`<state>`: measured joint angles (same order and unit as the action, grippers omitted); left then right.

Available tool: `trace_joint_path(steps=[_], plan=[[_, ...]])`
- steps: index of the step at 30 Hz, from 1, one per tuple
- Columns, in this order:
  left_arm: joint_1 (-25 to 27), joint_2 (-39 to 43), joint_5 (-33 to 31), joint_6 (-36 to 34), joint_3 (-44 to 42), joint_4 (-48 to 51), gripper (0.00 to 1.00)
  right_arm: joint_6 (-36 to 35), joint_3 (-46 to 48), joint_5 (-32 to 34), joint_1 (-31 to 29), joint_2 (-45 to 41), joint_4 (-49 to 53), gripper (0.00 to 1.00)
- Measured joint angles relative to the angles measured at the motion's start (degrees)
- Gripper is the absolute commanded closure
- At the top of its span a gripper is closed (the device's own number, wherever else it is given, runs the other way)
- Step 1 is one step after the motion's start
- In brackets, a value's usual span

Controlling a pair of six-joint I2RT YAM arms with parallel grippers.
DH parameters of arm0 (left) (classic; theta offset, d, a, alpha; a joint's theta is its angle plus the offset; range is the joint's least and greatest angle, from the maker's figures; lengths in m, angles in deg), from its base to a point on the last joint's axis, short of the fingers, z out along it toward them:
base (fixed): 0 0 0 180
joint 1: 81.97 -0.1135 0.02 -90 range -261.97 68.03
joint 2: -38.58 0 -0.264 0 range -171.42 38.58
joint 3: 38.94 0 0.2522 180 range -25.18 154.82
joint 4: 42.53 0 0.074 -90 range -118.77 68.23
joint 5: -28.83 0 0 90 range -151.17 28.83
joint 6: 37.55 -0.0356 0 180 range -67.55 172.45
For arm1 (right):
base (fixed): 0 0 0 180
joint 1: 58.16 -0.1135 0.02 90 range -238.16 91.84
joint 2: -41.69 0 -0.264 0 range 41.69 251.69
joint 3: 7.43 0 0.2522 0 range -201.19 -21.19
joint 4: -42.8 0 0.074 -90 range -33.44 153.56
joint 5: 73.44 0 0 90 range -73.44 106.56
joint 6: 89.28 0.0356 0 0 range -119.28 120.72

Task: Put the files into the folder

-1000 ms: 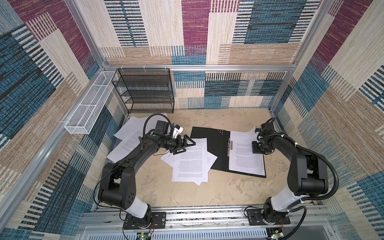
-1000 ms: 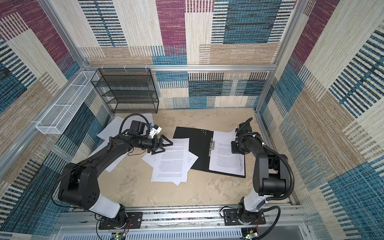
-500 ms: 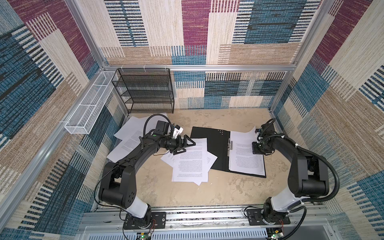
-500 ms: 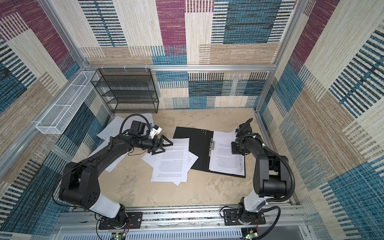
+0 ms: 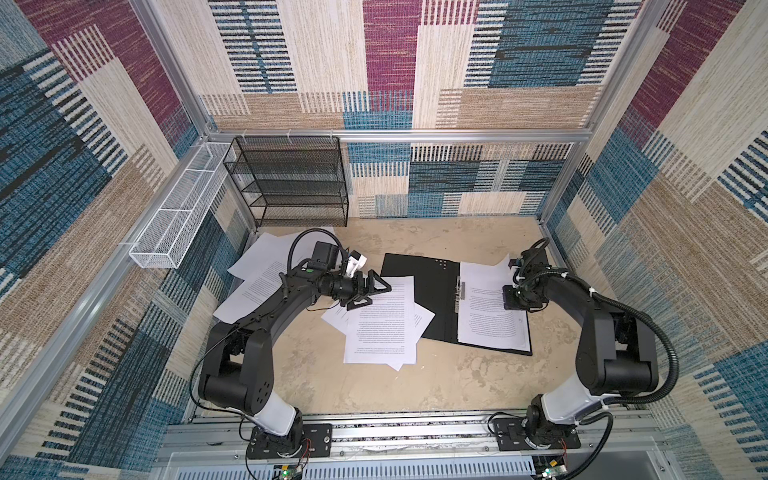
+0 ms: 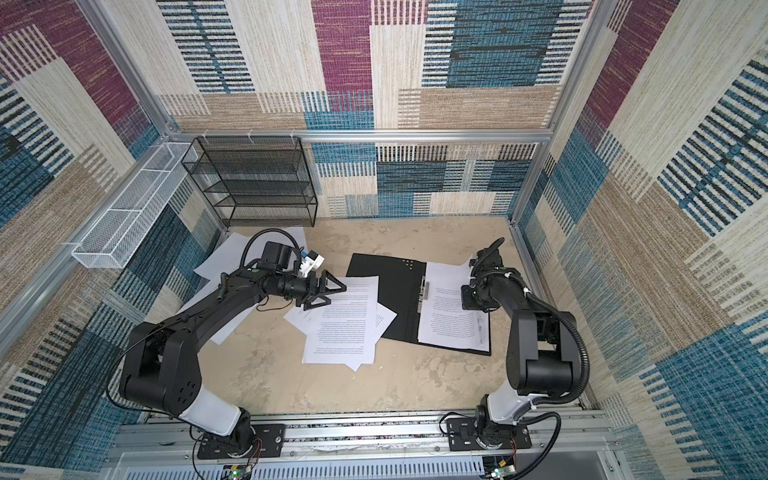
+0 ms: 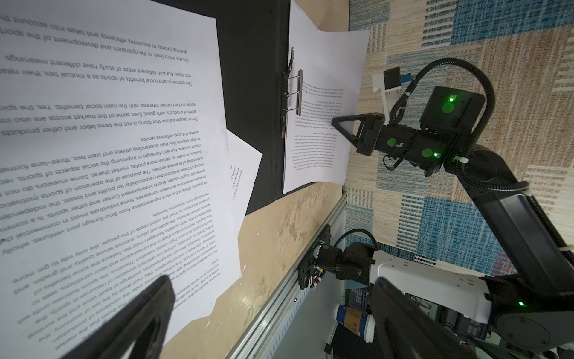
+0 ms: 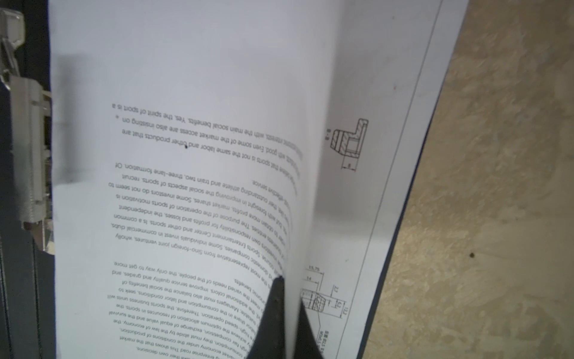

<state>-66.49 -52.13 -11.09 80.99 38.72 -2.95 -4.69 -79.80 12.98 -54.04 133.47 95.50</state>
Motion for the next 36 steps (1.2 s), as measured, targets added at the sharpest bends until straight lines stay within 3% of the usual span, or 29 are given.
trace_joint_path(steps=[5,15,20,23,24,25,36], plan=[[-0.07,-0.13,0.0,0.0,0.0,0.0,0.01,0.02,0.07,-0.35,-0.04,0.0,-0.11,0.88],[-0.07,-0.42,0.0,0.02,0.0,-0.02,0.01,0.46,0.07,-1.9,-0.02,0.42,-0.2,0.82],[-0.11,-0.66,0.02,0.02,0.0,-0.02,0.01,0.87,0.24,-2.32,-0.02,0.44,-0.28,0.73],[-0.11,-0.76,0.02,0.04,0.0,-0.02,0.01,1.09,0.28,-2.23,-0.04,0.42,-0.28,0.52],[-0.11,-0.76,0.04,0.04,0.0,-0.04,0.01,1.14,0.28,-1.95,-0.04,0.37,-0.28,0.36],[-0.11,-0.76,0.04,0.04,0.0,-0.04,0.01,1.38,0.31,-1.6,-0.04,0.35,-0.28,0.01],[-0.52,-0.76,0.04,0.2,0.0,-0.04,0.01,6.43,-0.17,7.56,0.96,-0.92,-0.11,0.0]])
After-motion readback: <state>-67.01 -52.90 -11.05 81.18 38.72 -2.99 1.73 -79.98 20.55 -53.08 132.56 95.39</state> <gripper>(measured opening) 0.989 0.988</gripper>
